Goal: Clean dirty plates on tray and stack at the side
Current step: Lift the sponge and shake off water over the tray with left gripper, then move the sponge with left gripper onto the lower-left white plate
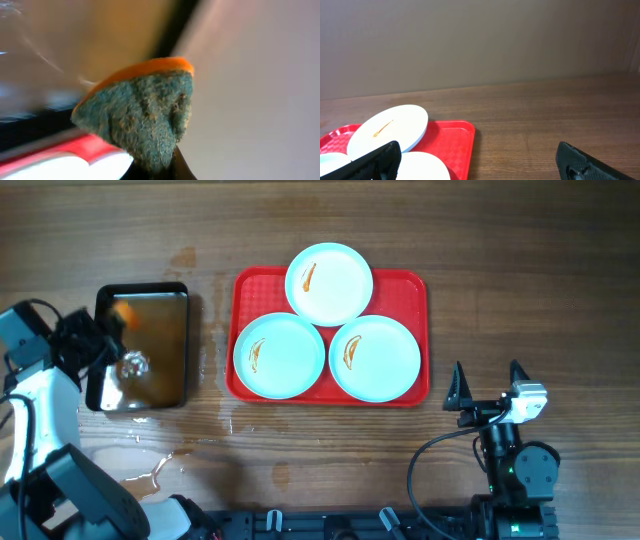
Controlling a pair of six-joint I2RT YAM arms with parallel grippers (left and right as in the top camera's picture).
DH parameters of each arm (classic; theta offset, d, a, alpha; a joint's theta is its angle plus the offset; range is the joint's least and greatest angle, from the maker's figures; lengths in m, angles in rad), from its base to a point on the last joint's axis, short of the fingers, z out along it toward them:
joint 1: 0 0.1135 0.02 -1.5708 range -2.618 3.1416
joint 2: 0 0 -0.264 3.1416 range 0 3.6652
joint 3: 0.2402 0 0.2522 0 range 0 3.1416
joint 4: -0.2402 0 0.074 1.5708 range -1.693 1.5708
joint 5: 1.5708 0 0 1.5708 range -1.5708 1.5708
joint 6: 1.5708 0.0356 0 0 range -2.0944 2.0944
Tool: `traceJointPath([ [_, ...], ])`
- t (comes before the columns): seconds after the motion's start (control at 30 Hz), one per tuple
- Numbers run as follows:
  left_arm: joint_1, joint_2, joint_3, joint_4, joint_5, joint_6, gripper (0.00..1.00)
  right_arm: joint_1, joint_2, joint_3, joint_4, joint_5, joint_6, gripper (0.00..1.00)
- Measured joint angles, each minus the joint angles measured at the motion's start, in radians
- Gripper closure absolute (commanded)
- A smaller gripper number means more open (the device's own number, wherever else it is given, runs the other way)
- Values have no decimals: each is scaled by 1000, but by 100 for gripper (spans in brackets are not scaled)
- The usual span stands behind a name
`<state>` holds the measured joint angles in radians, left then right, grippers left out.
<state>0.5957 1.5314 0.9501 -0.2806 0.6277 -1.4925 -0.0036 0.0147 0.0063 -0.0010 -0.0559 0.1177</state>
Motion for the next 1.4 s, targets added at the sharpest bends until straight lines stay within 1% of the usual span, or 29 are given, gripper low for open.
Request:
traceJointPath([
  [0.1, 16, -25, 0, 201, 172, -130, 96, 0, 0, 0, 0, 0, 0, 0],
  [0.13, 18, -39, 0, 238, 200, -155, 96, 0, 0, 0, 0, 0, 0, 0],
  [0.2, 19, -86, 0, 285, 243, -196, 96, 0, 0, 0, 0, 0, 0, 0],
  [0.23, 19, -120, 2, 256, 240, -193, 96, 0, 0, 0, 0, 0, 0, 0],
  [0.3, 17, -155, 14, 118, 182, -147, 96, 0, 0, 0, 0, 0, 0, 0],
  [0.33, 11, -161, 22, 1, 103, -119, 96, 0, 0, 0, 0, 0, 0, 0],
  [0.37, -2, -156, 25, -127, -15, -88, 96, 0, 0, 0, 0, 0, 0, 0],
  [0.4, -22, -134, 18, -218, -155, -46, 96, 0, 0, 0, 0, 0, 0, 0],
  [0.43, -37, -110, 14, -247, -228, -9, 96, 0, 0, 0, 0, 0, 0, 0],
  [0.5, -70, -45, 7, -258, -358, 93, 96, 0, 0, 0, 0, 0, 0, 0],
  [0.57, -89, -21, 3, -239, -404, 190, 96, 0, 0, 0, 0, 0, 0, 0],
  [0.63, -93, -42, 3, -211, -394, 240, 96, 0, 0, 0, 0, 0, 0, 0],
  [0.7, -93, -127, 8, -172, -349, 293, 96, 0, 0, 0, 0, 0, 0, 0],
  [0.8, -108, -282, 28, -23, -270, 354, 96, 0, 0, 0, 0, 0, 0, 0],
  [0.83, -134, -379, 48, 29, -257, 375, 96, 0, 0, 0, 0, 0, 0, 0],
  [0.93, -230, -558, 84, 11, -278, 400, 96, 0, 0, 0, 0, 0, 0, 0],
  [1.03, -342, -583, 92, -70, -315, 427, 96, 0, 0, 0, 0, 0, 0, 0],
  [1.1, -454, -515, 90, -140, -334, 448, 96, 0, 0, 0, 0, 0, 0, 0],
  [1.2, -626, -364, 82, -218, -373, 464, 96, 0, 0, 0, 0, 0, 0, 0],
  [1.3, -773, -239, 79, -262, -416, 470, 96, 0, 0, 0, 0, 0, 0, 0],
  [1.4, -933, -85, 77, -263, -487, 472, 96, 0, 0, 0, 0, 0, 0, 0],
])
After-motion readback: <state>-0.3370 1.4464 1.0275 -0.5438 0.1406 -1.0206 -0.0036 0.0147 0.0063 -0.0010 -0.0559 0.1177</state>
